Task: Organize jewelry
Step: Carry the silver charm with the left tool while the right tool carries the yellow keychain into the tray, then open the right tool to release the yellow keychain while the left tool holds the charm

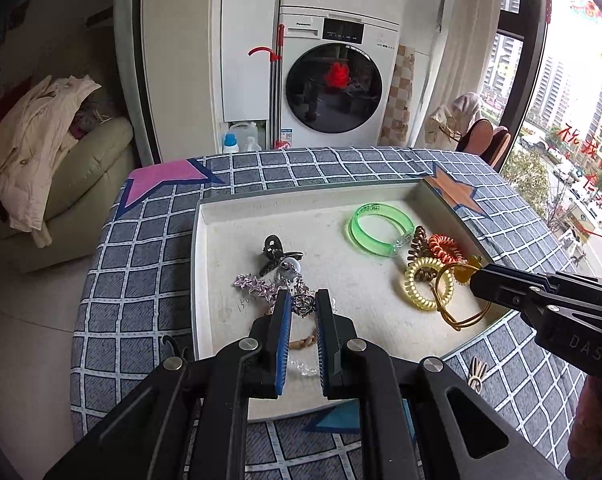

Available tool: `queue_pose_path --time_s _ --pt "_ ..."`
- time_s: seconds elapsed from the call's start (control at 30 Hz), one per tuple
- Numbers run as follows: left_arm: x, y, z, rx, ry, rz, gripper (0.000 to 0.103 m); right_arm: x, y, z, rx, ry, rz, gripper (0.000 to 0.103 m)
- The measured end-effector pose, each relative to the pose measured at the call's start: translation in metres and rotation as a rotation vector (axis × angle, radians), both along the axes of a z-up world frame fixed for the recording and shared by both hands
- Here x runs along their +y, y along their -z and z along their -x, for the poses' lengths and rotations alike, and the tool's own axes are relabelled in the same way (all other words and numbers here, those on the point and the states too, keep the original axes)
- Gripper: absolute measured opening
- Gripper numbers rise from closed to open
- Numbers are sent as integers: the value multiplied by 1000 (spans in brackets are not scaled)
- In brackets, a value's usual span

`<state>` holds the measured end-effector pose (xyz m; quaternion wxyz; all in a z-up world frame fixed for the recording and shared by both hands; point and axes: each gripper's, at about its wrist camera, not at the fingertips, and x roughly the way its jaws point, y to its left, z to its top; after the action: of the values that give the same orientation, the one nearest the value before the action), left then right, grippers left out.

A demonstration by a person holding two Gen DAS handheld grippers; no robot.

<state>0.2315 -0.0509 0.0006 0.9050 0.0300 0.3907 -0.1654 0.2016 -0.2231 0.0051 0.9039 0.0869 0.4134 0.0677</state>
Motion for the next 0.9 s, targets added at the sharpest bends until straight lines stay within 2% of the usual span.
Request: queue_pose_path --time_s 0.6,0.9 --pt "-14 48 -20 54 -25 -105 32 -12 48 -34 90 87 44 15" --pt "-15 57 -29 55 -51 -123 32 -25 53 -47 80 139 75 14"
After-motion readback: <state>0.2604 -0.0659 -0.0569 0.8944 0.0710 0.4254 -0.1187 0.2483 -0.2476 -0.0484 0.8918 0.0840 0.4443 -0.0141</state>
